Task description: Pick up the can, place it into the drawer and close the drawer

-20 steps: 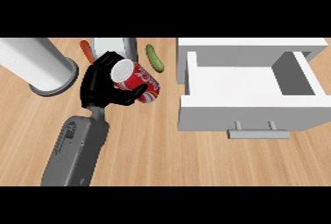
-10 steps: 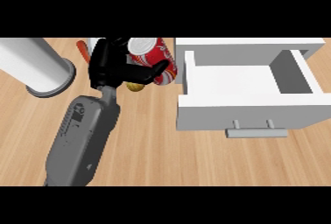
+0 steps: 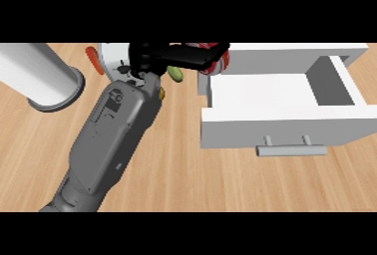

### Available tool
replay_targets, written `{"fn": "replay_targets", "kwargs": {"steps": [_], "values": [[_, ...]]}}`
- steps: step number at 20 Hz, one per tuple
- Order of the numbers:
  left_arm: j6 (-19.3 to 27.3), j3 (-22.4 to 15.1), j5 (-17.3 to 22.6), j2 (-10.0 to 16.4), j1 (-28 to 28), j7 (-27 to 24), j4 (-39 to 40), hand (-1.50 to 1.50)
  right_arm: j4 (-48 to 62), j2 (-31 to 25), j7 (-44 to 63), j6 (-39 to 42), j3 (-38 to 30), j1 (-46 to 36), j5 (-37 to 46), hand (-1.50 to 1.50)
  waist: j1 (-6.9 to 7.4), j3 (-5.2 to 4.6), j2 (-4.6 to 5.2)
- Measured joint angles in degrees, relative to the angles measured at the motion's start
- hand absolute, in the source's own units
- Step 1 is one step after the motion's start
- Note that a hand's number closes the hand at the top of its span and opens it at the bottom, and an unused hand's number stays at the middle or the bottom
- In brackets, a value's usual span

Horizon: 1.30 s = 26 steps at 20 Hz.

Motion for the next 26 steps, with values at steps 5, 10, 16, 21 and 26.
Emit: {"fn": "replay_targets", "kwargs": {"steps": [5,10,16,21,26], "values": [[3.4,-1.8,3.0,0.0,-6.7,-2.7,7.6,1.50,-0.6,-0.2,1.1,-0.5,-0.2,-1.2,-0.3,-1.50,-0.40,0.00,0.11],[4.1,-2.6,6.3,0.0,-13.1,-4.9,15.2,1.50,-0.3,-0.5,2.0,-1.2,-0.2,-2.8,0.2,-1.50,-0.64,0.01,0.20],[7.0,-6.4,11.7,0.0,-17.9,-6.8,20.9,1.50,-1.6,-0.3,1.9,-1.5,1.4,-1.9,0.7,-1.50,-1.14,0.02,0.20],[7.9,-8.4,16.3,0.0,-21.7,-9.2,26.3,1.50,-1.9,-0.6,2.7,-2.2,1.2,-2.8,0.4,-1.50,-1.59,0.04,0.34],[9.4,-12.5,21.2,0.0,-23.8,-11.3,30.4,1.50,-1.4,-0.7,2.8,-2.0,1.1,-3.4,0.0,-1.50,-2.31,0.05,0.46]]}}
